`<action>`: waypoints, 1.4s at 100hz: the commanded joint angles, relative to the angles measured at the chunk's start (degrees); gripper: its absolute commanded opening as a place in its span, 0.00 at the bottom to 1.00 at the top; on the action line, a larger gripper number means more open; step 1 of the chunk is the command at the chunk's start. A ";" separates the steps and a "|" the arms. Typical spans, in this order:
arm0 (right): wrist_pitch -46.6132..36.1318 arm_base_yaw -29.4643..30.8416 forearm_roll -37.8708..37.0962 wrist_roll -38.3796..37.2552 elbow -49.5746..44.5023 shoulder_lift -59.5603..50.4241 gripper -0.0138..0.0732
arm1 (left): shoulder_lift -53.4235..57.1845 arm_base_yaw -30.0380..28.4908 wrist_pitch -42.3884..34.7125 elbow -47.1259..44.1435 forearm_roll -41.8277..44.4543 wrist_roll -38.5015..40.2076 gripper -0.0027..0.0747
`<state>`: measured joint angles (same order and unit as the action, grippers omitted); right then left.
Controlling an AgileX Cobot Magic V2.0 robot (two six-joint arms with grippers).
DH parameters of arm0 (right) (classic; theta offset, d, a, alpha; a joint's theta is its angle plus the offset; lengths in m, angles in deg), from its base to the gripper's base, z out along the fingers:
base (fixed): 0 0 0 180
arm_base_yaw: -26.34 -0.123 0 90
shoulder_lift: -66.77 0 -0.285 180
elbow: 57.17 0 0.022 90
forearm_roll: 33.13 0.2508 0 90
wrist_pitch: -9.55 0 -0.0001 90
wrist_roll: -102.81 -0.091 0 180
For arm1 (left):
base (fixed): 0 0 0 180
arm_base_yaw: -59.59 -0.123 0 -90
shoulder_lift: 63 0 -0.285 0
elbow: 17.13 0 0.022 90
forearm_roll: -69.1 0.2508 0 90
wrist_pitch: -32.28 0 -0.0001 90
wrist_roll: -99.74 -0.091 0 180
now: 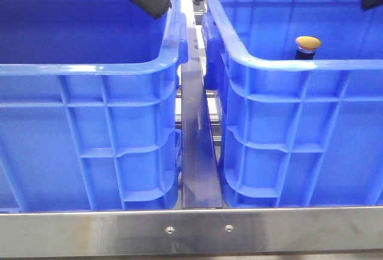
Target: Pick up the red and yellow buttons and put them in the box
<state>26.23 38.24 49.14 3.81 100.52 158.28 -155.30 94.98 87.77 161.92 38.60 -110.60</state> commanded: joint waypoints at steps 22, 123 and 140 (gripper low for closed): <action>2.84 0.23 0.83 0.77 -8.66 -16.05 0.24 | 2.80 -3.20 -4.26 1.64 -2.27 0.65 0.42; 11.65 0.23 0.83 0.77 -19.53 -38.53 0.04 | 19.78 -21.46 -12.18 -10.46 34.80 35.13 0.01; 14.26 0.23 0.83 0.77 -19.53 -38.53 0.04 | 25.16 -28.69 -13.15 -15.57 34.80 35.13 0.01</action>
<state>38.90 38.24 48.31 3.83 79.55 120.36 -133.82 69.42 78.84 146.85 73.10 -76.26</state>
